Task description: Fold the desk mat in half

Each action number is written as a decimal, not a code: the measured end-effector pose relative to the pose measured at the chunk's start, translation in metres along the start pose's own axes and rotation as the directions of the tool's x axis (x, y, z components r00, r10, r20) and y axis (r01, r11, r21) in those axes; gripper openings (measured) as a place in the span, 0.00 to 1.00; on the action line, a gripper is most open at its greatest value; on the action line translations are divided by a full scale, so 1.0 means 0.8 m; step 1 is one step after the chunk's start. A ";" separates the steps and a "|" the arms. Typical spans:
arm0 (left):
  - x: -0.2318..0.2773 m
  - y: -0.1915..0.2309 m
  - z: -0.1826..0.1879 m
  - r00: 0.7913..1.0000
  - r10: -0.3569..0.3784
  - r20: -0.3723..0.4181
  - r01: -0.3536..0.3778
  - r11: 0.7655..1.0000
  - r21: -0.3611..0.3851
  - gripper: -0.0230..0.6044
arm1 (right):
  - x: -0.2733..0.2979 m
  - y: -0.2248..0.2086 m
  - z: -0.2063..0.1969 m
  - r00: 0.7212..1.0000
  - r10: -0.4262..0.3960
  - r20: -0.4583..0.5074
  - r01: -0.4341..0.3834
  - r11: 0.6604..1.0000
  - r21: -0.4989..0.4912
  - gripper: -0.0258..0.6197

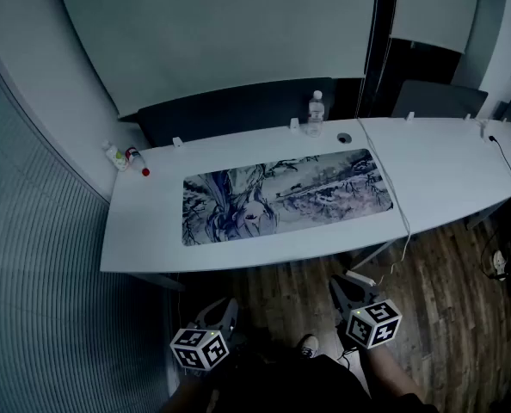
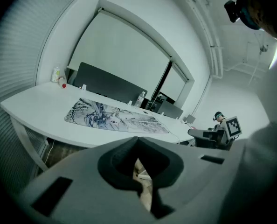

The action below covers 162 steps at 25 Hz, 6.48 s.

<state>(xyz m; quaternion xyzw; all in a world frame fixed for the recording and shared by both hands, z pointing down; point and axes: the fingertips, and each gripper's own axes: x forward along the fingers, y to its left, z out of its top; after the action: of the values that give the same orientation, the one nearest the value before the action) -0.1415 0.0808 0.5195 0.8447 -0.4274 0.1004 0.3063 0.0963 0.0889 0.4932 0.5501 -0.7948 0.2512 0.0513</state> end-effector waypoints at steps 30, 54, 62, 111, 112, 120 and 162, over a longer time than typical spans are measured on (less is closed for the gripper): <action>-0.018 0.035 0.009 1.000 0.009 0.012 -0.009 1.000 0.007 0.05 | 0.043 0.038 -0.003 0.999 0.032 -0.011 -0.033 0.999 -0.022 0.08; -0.055 0.155 0.020 0.998 0.064 0.020 -0.062 0.995 -0.072 0.05 | 0.195 0.168 -0.009 0.981 0.164 -0.100 -0.174 0.980 -0.094 0.08; -0.068 0.205 0.026 0.998 0.054 0.008 -0.054 0.996 -0.070 0.05 | 0.247 0.215 -0.022 0.978 0.173 -0.115 -0.185 0.977 -0.102 0.08; -0.013 0.366 0.062 0.980 0.193 -0.043 -0.198 0.961 -0.195 0.05 | 0.547 0.290 -0.165 0.793 0.183 -0.581 -0.458 0.808 -0.370 0.24; -0.012 0.368 0.061 0.980 0.195 -0.045 -0.200 0.959 -0.199 0.05 | 0.550 0.287 -0.168 0.792 0.169 -0.586 -0.459 0.798 -0.391 0.24; -0.006 0.371 0.059 0.978 0.205 -0.043 -0.209 0.952 -0.222 0.05 | 0.555 0.279 -0.171 0.811 0.101 -0.576 -0.442 0.752 -0.490 0.20; -0.037 0.267 0.082 0.998 -0.043 -0.053 0.042 0.999 -0.009 0.05 | 0.423 0.162 -0.023 0.963 -0.149 -0.223 0.084 0.956 -0.280 0.10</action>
<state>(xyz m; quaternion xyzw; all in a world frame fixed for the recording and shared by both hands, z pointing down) -0.3332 -0.0348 0.5468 0.8493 -0.4014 0.1145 0.3231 -0.1559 -0.1553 0.5856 0.5496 -0.7751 0.2031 0.2365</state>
